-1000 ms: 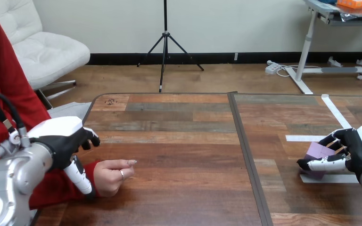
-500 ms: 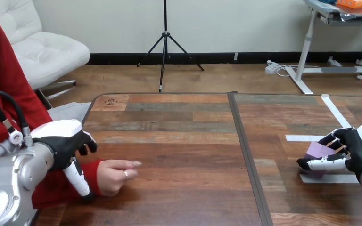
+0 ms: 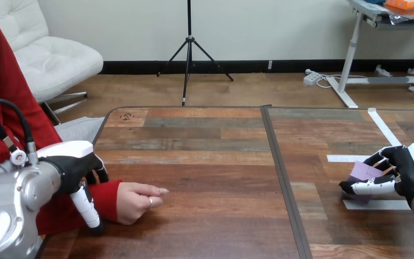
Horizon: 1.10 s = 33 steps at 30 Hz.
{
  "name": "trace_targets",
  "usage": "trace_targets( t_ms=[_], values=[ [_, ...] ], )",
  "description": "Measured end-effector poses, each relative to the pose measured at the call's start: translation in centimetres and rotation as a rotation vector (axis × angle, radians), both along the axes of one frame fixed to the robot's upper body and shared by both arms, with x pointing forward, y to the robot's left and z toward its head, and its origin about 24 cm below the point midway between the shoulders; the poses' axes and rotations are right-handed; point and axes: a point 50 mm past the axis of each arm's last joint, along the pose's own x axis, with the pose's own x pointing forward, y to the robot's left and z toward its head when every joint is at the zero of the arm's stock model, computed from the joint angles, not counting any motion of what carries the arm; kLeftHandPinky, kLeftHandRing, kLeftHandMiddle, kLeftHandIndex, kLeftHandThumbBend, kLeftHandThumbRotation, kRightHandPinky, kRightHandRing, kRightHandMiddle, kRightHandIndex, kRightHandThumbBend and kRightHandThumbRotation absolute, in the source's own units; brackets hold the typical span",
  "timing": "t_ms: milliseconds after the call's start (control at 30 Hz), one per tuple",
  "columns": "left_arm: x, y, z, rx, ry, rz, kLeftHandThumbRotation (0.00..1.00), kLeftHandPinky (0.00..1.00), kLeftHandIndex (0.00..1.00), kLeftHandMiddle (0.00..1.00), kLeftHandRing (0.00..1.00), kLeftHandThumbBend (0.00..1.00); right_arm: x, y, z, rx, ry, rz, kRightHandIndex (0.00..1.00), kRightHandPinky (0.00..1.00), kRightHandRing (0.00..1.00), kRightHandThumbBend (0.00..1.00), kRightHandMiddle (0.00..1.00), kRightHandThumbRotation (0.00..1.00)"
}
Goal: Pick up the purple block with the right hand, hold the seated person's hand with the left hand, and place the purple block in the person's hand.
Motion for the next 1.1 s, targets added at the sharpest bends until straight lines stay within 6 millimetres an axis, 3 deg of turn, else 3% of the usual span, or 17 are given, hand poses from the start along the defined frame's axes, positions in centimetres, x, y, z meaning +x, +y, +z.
trace_targets(
  t_ms=[1100],
  values=[
    [0.32, 0.47, 0.67, 0.042, 0.023, -0.022, 0.0, 0.61, 0.74, 0.77, 0.74, 0.9, 0.18, 0.12, 0.22, -0.001, -0.012, 0.007, 0.48, 0.42, 0.44, 0.82, 0.49, 0.0]
  ],
)
